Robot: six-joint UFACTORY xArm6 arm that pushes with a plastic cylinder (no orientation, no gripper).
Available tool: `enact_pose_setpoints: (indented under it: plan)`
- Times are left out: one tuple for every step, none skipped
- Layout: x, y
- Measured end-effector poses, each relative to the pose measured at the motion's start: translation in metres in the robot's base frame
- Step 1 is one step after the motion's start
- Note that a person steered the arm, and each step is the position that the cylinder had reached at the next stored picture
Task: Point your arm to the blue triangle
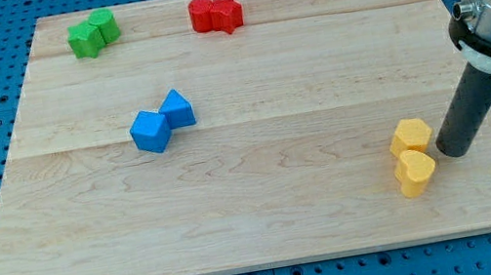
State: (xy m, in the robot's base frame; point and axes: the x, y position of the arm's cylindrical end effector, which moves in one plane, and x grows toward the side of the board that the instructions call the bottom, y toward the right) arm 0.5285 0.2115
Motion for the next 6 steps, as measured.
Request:
enact_pose_setpoints:
  plan:
    - [-0.002, 0.000]
    - [-0.012, 0.002]
    - [-0.012, 0.002]
    - [-0.033, 0.002]
    - [-0.090, -0.055]
    - [-0.131, -0.136]
